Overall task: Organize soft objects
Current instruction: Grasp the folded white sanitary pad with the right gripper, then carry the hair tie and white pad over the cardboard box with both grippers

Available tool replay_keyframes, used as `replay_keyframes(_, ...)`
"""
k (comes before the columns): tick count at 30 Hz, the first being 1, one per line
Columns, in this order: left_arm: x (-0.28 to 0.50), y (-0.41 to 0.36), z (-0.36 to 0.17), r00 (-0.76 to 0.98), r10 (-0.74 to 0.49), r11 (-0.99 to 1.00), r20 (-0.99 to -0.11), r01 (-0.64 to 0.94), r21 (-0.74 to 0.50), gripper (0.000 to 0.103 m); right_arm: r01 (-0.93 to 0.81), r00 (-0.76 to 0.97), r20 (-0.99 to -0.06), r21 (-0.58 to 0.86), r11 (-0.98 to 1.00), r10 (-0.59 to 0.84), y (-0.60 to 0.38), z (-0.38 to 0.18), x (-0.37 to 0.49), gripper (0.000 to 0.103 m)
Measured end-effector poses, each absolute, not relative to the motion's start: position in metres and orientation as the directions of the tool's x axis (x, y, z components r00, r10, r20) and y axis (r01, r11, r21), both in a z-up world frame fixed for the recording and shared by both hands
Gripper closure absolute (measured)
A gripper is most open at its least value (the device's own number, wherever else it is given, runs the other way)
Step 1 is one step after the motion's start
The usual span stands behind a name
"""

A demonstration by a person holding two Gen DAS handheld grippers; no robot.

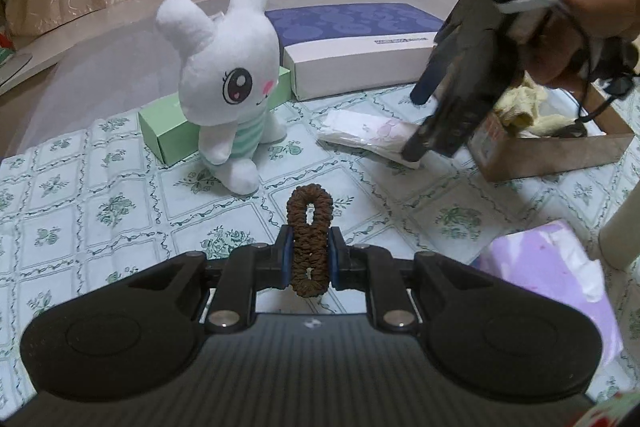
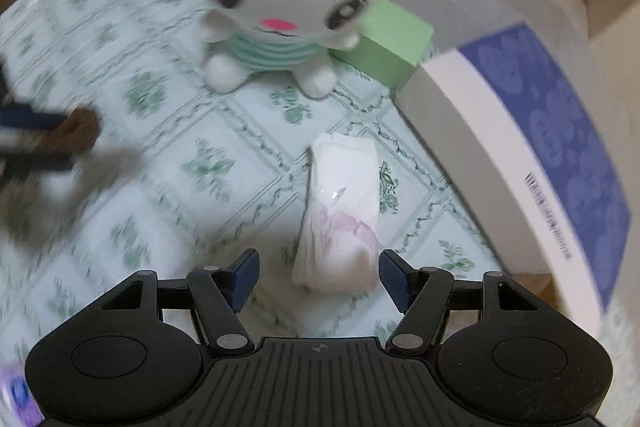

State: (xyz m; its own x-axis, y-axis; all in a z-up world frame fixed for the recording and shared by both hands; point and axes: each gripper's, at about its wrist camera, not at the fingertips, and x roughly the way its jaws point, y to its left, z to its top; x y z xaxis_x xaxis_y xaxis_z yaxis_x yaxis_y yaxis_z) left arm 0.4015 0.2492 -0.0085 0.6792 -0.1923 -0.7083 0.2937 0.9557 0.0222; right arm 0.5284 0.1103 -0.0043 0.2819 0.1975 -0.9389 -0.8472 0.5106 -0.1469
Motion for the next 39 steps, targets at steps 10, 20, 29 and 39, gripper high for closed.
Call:
replay_keyframes(10, 0.415, 0.25, -0.031, 0.67, -0.217, 0.95, -0.71, 0.313, 0.005, 0.088, -0.79, 0.258, -0.947, -0.092, 0.606, 0.193, 0.123, -0.043, 0.569, 0.037)
replay_keyframes(20, 0.394, 0.248, -0.027, 0.666, -0.216, 0.955, -0.714, 0.295, -0.015, 0.088, -0.734, 0.277, -0.946, -0.097, 0.672, 0.167, 0.118, -0.035, 0.569, 0.07)
replay_keyframes(29, 0.327, 0.237, 0.018, 0.693, -0.198, 0.972, -0.694, 0.228, -0.05, 0.088, -0.718, 0.341, -0.916, -0.109, 0.687, 0.212, 0.108, 0.042, 0.498, 0.072)
replay_keyframes(39, 0.22, 0.199, 0.065, 0.744, -0.185, 0.981, -0.642, 0.177, -0.078, 0.088, -0.693, 0.339, -0.864, 0.038, 0.72, 0.372, 0.049, 0.104, 0.343, 0.072)
